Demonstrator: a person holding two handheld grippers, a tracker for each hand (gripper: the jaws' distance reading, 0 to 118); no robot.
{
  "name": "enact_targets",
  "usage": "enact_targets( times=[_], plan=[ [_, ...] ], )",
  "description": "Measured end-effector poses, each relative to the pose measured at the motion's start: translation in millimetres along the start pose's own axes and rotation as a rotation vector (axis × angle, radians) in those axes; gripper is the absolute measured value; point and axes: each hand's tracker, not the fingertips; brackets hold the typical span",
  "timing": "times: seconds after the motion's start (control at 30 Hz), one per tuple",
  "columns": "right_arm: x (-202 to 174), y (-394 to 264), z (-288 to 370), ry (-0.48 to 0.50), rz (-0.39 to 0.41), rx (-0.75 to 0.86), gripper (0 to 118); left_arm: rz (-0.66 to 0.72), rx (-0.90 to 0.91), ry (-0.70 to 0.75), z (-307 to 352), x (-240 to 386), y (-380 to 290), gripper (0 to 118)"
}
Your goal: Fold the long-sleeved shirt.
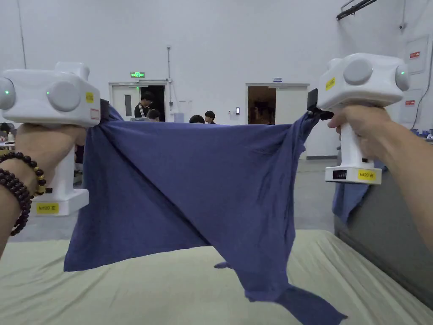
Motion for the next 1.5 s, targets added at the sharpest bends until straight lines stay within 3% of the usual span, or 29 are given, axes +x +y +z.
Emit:
enact_targets(
  times=[0.13, 0.3, 0.67, 0.83, 0.97, 1.03, 1.1, 1.2, 1.37, 1.5],
  plan=[
    [11, 1, -2, 0.012, -0.081, 0.008, 0, -0.023, -0.004, 0.000, -3, 8, -12, 4],
    [21, -30, -13, 0.006, -0.099, -0.024, 0, -0.021, -0.024, -0.016, -11, 15, -43, 4],
    [34, -227, -58, 0.030, -0.114, -0.284, 0, 0.017, -0.250, -0.017, -30, 27, -213, 4],
    [41, -270, -52, 0.039, -0.095, -0.316, 0, 0.046, -0.316, -0.028, -13, 24, -255, 4],
    [49, -283, -4, 0.076, -0.120, -0.303, 0, 0.029, -0.303, -0.058, 36, 19, -262, 4],
    [51, -296, 31, 0.099, -0.083, -0.287, 0, 0.028, -0.327, -0.067, 67, 13, -270, 4],
    [47, -316, 79, 0.103, 0.006, -0.298, 0, -0.024, -0.334, -0.080, 108, 11, -289, 4],
    [50, -354, 139, 0.136, 0.041, -0.324, 0, -0.074, -0.363, -0.117, 156, 6, -323, 4],
    [50, -456, 223, 0.194, 0.089, -0.575, 0, -0.118, -0.634, -0.184, 235, 1, -412, 4],
    [53, -537, 244, 0.212, 0.124, -0.833, 0, -0.106, -0.833, -0.250, 279, -3, -473, 4]
  ],
)
